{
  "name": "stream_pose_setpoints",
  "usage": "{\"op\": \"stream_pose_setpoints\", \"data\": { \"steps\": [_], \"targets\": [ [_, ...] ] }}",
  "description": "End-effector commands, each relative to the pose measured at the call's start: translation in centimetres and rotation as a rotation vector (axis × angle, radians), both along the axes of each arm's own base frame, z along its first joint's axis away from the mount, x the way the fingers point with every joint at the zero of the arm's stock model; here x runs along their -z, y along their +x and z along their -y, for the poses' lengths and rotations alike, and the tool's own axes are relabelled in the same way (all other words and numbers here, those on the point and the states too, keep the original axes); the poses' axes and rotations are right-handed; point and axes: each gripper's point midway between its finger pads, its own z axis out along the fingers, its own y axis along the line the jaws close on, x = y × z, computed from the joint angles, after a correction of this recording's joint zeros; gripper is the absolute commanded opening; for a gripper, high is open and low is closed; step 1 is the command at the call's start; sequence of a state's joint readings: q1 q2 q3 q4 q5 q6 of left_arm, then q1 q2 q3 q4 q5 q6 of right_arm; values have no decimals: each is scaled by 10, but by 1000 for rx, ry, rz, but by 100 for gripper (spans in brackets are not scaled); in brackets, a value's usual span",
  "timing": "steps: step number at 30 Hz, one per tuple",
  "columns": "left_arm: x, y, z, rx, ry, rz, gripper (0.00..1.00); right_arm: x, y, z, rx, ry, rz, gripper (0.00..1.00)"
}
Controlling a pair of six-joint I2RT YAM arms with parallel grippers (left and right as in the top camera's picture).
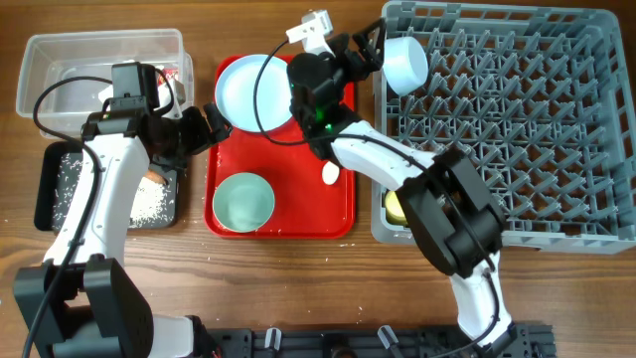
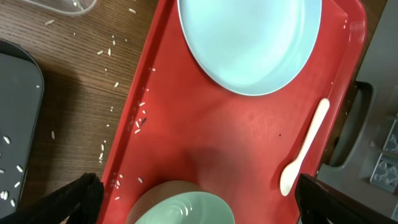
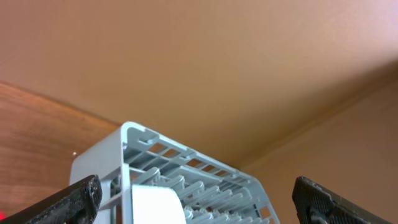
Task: Sort waste into correct bins and load items into the dishwasher rack
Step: 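Reach the right gripper to the green bowl and grasp its rim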
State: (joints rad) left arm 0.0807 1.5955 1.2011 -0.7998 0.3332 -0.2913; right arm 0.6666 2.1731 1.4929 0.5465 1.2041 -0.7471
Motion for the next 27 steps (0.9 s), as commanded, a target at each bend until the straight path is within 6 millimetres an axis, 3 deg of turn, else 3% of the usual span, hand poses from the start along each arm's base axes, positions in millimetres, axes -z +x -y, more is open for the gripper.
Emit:
{"op": "stream_pose_setpoints", "data": {
  "steps": [1,3,4,6,9,11,19,22,27],
  "targets": [
    [-7,4,-2,-5,3,23,100,-13,-10,-18,-115,216,5,100],
    [-7,4,-2,-5,3,23,100,9,-22,-36,-246,382,-158,100],
    [-7,4,-2,-5,3,23,100,19,-40,-51,-327,575,-277,100],
    [-7,4,-2,-5,3,23,100,15,-76,-78,-406,898,-436,100],
    [-7,4,-2,-5,3,23,100,11,-120,-102,-373,1265,-612,100],
    [-7,4,-2,-5,4,23,100,29,-147,-115,-273,1436,-760,94],
    [-7,4,-2,-5,4,23,100,130,-226,-143,-52,1525,-1051,83],
    [-7,4,-2,-5,3,23,100,150,-240,-152,-40,1553,-1098,79],
    [-7,4,-2,-5,3,23,100,173,-248,-157,-39,1550,-1133,64]
  ]
}}
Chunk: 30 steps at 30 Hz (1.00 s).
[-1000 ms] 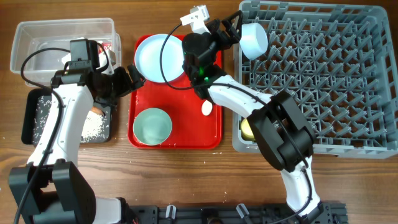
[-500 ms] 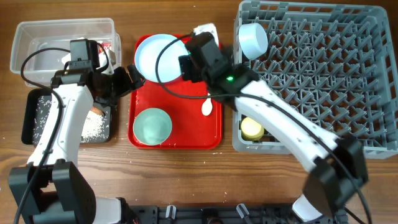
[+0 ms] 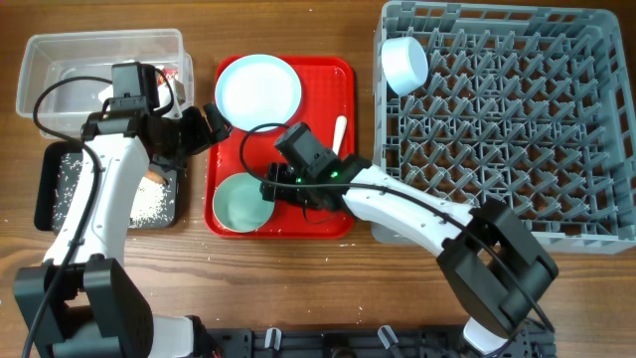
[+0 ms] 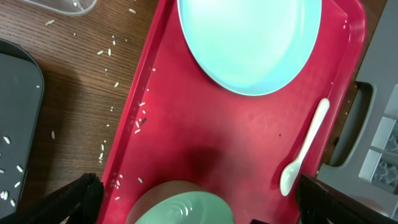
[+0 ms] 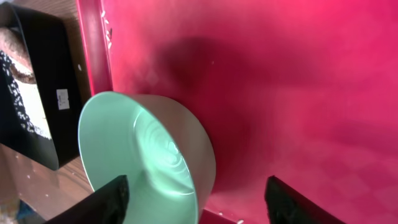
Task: Sort waste into correct bins and load items into the dishwasher rack
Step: 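Reach the right gripper to the green bowl and grasp its rim, then carry the green bowl into the dish rack and release it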
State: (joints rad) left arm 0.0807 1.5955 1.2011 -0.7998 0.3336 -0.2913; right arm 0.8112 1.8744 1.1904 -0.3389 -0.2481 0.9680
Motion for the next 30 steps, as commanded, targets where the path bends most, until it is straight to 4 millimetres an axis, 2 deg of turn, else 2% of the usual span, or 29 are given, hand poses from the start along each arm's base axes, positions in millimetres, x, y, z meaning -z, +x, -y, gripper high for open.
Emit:
{"op": "stream_pose_setpoints", "data": {
  "steps": [1,5,11,15,18,26,28,30],
  "targets": [
    [-7,4,-2,-5,4,23,100,23,-12,-3,-6,-4,-79,60],
    [-7,4,-2,-5,4,23,100,29,-13,-7,-16,5,-91,45],
    [-7,4,-2,-5,4,23,100,31,-13,-6,-17,-1,-90,34],
    [-7,4,-2,-5,4,23,100,31,-14,-6,-17,-3,-91,22],
    [-7,4,-2,-5,4,23,100,31,-14,-6,-19,-4,-90,5],
    [-7,4,-2,-5,4,23,100,28,-13,-5,-25,4,-87,4],
    [-7,4,-2,-5,4,23,100,18,-8,-4,-51,14,-50,4],
    [-7,4,-2,-5,4,23,100,-7,4,8,-28,5,22,4]
  ]
}}
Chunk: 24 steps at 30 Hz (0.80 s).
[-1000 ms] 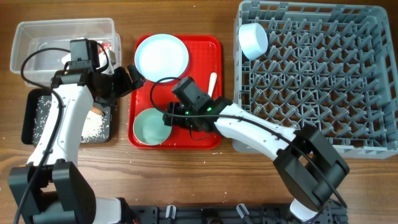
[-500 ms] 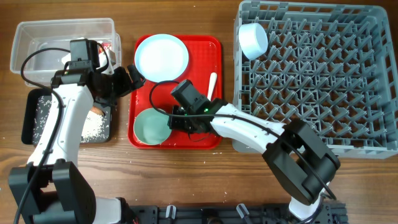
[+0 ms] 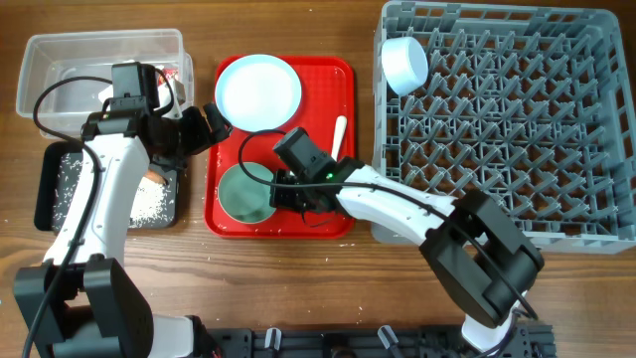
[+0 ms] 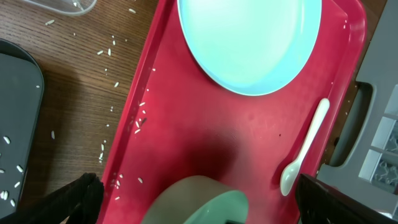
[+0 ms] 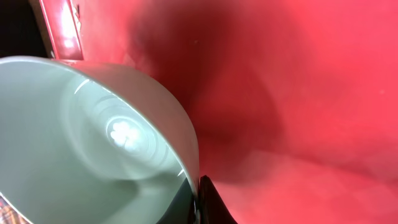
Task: Sort waste into correct bins and load items into the dishwasher rack
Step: 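Carry the green bowl into the dish rack and release it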
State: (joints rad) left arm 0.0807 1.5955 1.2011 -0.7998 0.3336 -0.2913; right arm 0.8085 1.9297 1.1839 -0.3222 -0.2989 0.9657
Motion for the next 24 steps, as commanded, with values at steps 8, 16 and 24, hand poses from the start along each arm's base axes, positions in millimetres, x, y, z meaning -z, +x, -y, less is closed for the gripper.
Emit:
{"op": "stream_pose_setpoints", "data": {
  "steps": [8,16,24],
  "targets": [
    [-7,4,-2,-5,4,23,100,-143,54,108,155,-248,521,4],
    [-7,4,-2,-5,4,23,100,-202,62,291,497,-1031,746,4],
    [-7,4,-2,-5,4,23,100,-215,91,313,127,-1683,753,4]
  ]
}}
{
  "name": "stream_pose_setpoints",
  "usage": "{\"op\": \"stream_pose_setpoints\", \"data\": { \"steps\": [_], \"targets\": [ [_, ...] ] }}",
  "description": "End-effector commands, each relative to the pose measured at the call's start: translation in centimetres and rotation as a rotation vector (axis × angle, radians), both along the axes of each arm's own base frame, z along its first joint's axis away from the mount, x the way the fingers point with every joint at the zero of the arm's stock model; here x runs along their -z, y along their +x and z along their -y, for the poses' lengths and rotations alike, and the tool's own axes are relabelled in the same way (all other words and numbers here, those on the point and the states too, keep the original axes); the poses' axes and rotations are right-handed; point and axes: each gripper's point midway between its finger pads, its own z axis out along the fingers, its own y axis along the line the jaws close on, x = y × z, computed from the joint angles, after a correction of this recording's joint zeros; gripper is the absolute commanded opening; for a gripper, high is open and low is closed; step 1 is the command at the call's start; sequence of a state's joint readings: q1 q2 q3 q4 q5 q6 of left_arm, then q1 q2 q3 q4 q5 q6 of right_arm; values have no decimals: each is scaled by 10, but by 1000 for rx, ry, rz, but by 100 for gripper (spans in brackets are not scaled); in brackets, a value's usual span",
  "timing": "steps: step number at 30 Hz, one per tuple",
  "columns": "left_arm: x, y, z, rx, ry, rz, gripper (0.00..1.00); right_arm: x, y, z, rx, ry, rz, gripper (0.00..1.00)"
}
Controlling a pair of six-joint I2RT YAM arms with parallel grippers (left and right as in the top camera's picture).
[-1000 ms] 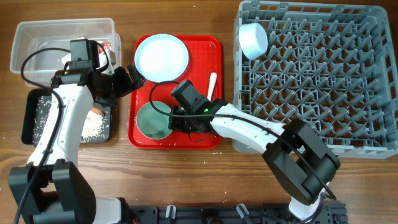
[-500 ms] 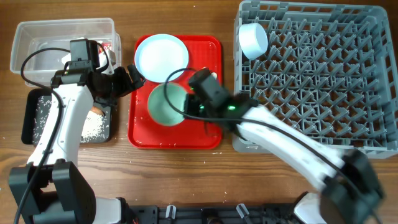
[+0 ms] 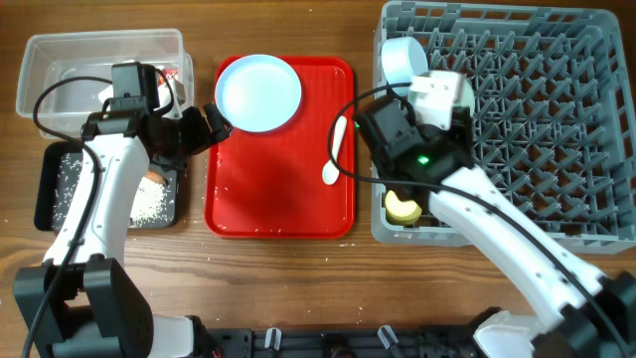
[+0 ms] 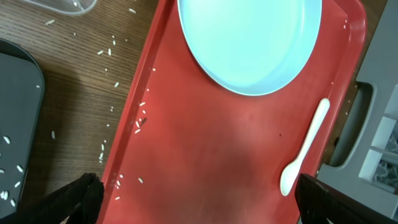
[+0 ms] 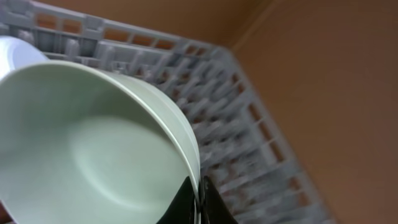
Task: Sort waste into correct bins and load items into the dishwasher rack
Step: 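Carry the green bowl into the dish rack and release it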
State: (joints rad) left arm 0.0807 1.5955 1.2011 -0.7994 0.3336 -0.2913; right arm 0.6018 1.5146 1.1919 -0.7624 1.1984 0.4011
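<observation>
My right gripper point(image 5: 198, 196) is shut on the rim of the pale green bowl point(image 5: 93, 155), held tilted in front of the grey dishwasher rack point(image 5: 224, 118). Overhead, that gripper point(image 3: 383, 127) hangs over the rack's point(image 3: 517, 119) left part and the bowl is hidden under the arm. A white cup point(image 3: 399, 58) lies in the rack's far left corner. On the red tray point(image 3: 278, 199) are a white plate point(image 3: 258, 91) and a white spoon point(image 3: 336, 149). My left gripper point(image 3: 212, 124) stands open at the tray's left edge, its fingers point(image 4: 81, 199) apart with nothing between them.
A clear bin point(image 3: 99, 60) stands at the far left, with a black tray point(image 3: 70, 189) of rice in front of it. Rice grains point(image 4: 112, 46) are scattered on the wood and the tray. A yellow item point(image 3: 400, 207) lies in the rack's near left corner.
The green bowl has left the red tray: my right gripper, still shut on its rim, now holds it over the rack's left part. The left arm has not moved.
First my right gripper was open by the white cup at the rack's far left corner. Then it stood open beside the green bowl on the tray, then shut on the bowl's rim. Now the bowl is over the rack. The left gripper stayed open throughout.
</observation>
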Motion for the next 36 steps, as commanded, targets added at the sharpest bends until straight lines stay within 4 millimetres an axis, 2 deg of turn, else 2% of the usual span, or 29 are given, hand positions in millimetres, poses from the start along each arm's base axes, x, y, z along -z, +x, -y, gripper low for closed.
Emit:
{"op": "stream_pose_setpoints", "data": {
  "steps": [1,5,11,16,19,20,21,22,23,29,32,36],
  "targets": [
    [-7,4,-2,-5,4,23,100,-3,13,1,-18,-373,-188,4],
    [-7,4,-2,-5,4,23,100,26,24,-7,-50,-474,-316,4],
    [-7,4,-2,-5,4,23,100,43,16,-18,-109,-548,-424,4],
    [-7,4,-2,-5,4,23,100,68,10,-50,-260,-457,-485,4],
    [-7,4,-2,-5,4,23,100,79,7,-63,-322,-410,-514,5],
    [-7,4,-2,-5,4,23,100,80,7,-65,-330,-403,-519,13],
    [-7,4,-2,-5,4,23,100,83,6,-67,-341,-391,-527,30],
    [-7,4,-2,-5,4,23,100,86,6,-68,-353,-376,-536,68],
    [-7,4,-2,-5,4,23,100,87,6,-69,-359,-369,-539,99],
    [-7,4,-2,-5,4,23,100,78,15,-79,-370,-305,-457,100],
    [-7,4,-2,-5,4,23,100,68,19,-94,-442,-220,-421,100],
    [-7,4,-2,-5,4,23,100,23,29,-113,-519,-87,-240,100]
  ]
}}
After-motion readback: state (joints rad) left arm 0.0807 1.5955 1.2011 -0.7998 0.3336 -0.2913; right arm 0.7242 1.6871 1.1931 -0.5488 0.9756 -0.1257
